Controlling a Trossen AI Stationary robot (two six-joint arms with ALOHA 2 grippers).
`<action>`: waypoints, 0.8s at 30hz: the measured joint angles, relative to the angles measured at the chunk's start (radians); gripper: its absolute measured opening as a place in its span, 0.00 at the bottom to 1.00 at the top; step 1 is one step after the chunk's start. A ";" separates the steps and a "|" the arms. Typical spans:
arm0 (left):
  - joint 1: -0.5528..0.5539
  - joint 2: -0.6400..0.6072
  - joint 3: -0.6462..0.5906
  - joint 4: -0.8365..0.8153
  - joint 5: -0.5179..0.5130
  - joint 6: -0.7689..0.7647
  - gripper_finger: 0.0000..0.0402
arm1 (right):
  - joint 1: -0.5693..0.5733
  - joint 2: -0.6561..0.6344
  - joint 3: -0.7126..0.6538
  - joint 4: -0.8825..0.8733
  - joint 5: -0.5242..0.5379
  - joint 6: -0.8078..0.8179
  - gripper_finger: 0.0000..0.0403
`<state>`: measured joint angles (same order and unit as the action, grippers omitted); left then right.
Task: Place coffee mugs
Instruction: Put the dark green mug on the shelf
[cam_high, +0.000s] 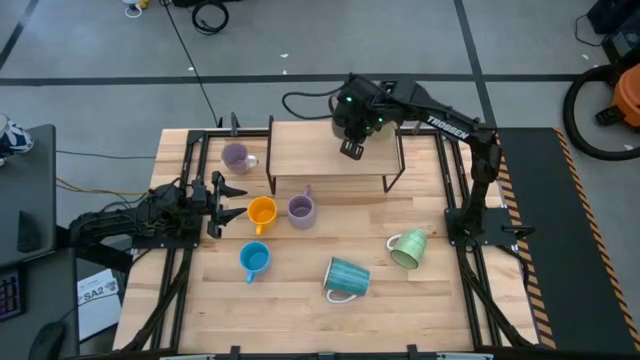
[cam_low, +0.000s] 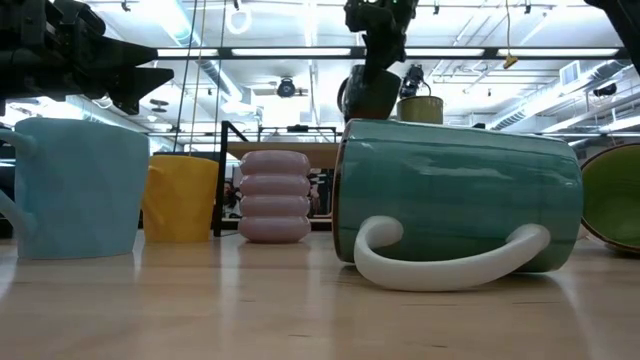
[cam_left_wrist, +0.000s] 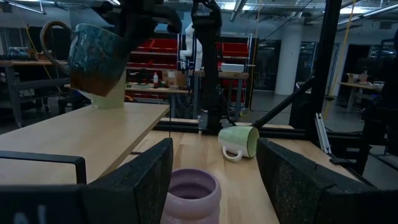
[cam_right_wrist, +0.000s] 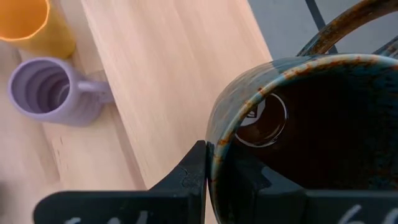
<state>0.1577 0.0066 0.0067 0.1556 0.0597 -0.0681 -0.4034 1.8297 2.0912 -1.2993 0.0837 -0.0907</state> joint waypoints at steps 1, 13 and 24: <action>0.000 0.000 0.000 0.000 0.000 0.000 0.59 | 0.000 0.000 -0.003 -0.003 -0.001 -0.003 0.11; 0.000 0.000 0.000 0.000 0.000 0.000 0.59 | 0.000 0.000 -0.057 -0.002 -0.001 -0.026 0.11; 0.000 0.000 0.000 0.000 0.000 0.000 0.59 | -0.009 0.000 -0.098 0.020 0.021 -0.037 0.11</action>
<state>0.1577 0.0063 0.0067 0.1555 0.0597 -0.0681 -0.4125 1.8301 1.9930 -1.2794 0.1047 -0.1276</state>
